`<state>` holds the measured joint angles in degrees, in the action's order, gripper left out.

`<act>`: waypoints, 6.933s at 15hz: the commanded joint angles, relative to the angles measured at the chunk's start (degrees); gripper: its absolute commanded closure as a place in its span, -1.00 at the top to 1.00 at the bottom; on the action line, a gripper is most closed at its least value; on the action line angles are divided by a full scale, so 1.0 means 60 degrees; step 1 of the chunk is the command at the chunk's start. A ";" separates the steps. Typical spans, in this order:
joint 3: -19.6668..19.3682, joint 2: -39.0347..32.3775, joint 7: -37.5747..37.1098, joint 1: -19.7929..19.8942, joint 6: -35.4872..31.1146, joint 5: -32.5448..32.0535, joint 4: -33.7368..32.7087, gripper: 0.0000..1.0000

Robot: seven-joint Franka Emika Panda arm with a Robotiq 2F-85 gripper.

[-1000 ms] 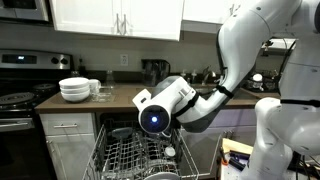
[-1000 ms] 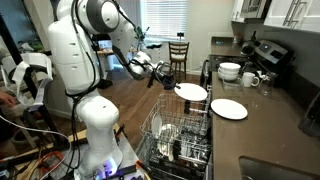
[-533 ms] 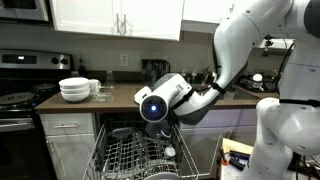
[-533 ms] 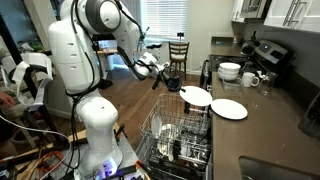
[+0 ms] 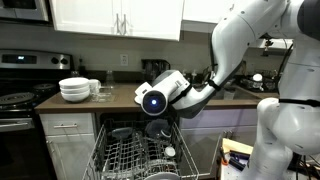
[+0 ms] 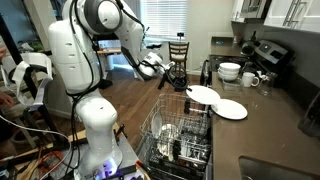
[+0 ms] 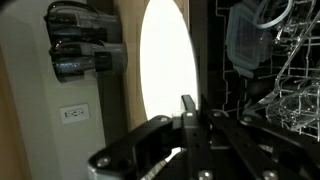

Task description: Remove the white plate on the right from the dishwasher and place it on top of the white plate on the countertop

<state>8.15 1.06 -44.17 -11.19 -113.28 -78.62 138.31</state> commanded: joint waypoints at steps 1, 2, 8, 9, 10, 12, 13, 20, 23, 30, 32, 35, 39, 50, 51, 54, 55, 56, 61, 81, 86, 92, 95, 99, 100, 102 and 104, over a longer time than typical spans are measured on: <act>-0.0129 0.0108 0.0593 0.0294 -0.0410 -0.0533 -0.0209 -0.95; -0.0200 0.0116 0.0682 0.0373 -0.0593 -0.0612 -0.0236 -0.95; -0.0646 0.0145 0.1018 0.0813 -0.1903 -0.1046 -0.0365 -0.95; -0.0713 0.0136 0.1093 0.0875 -0.2108 -0.1088 -0.0395 -0.95; -0.0790 0.0108 0.1166 0.0955 -0.2304 -0.1135 -0.0445 -0.95; -0.0915 0.0048 0.1326 0.1079 -0.2613 -0.1153 -0.0540 -0.95; -0.0960 0.0023 0.1416 0.1131 -0.2717 -0.1140 -0.0581 -0.95; -0.0963 0.0003 0.1190 0.1115 -0.2640 -0.0832 -0.0447 -0.86; -0.0963 0.0003 0.1192 0.1115 -0.2641 -0.0832 -0.0447 -0.86; -0.1028 -0.0154 0.1311 0.1187 -0.2870 -0.0936 -0.0619 -0.95; -0.1072 -0.0211 0.1345 0.1230 -0.3044 -0.1060 -0.0695 -0.95; -0.1178 -0.0249 0.1432 0.1353 -0.3614 -0.1188 -0.0813 -0.95; -0.1377 -0.0355 0.1671 0.1546 -0.4274 -0.1210 -0.1035 -0.95; -0.1806 -0.0846 0.1738 0.2033 -0.4875 -0.1792 -0.1602 -0.95; -0.1818 -0.0889 0.1733 0.2065 -0.4952 -0.1785 -0.1640 -0.95; -0.1884 -0.1012 0.1698 0.2129 -0.5304 -0.1842 -0.1740 -0.95; -0.1895 -0.1056 0.1698 0.2159 -0.5388 -0.1863 -0.1769 -0.95; -0.1912 -0.1096 0.1698 0.2193 -0.5483 -0.1885 -0.1798 -0.95; -0.1985 -0.1307 0.1699 0.2262 -0.5544 -0.1923 -0.1926 -0.95; -0.1945 -0.1482 0.1576 0.2247 -0.5475 -0.1761 -0.1841 -0.95; -0.1972 -0.1530 0.1378 0.2251 -0.5482 -0.2131 -0.1940 -0.95; -0.1971 -0.1608 0.1337 0.2283 -0.5557 -0.2250 -0.1983 -0.94; -0.1969 -0.1595 0.1341 0.2284 -0.5556 -0.2229 -0.1972 -0.89; -0.1974 -0.1578 0.1340 0.2291 -0.5569 -0.2230 -0.1959 -0.77; -0.1979 -0.1589 0.1334 0.2298 -0.5597 -0.2230 -0.1971 -0.75; -0.1983 -0.1608 0.1339 0.2307 -0.5617 -0.2225 -0.1991 -0.73; -0.1992 -0.1633 0.1344 0.2321 -0.5653 -0.2212 -0.2019 -0.69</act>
<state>-4.10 -7.90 -34.91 1.43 -145.34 -89.97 127.73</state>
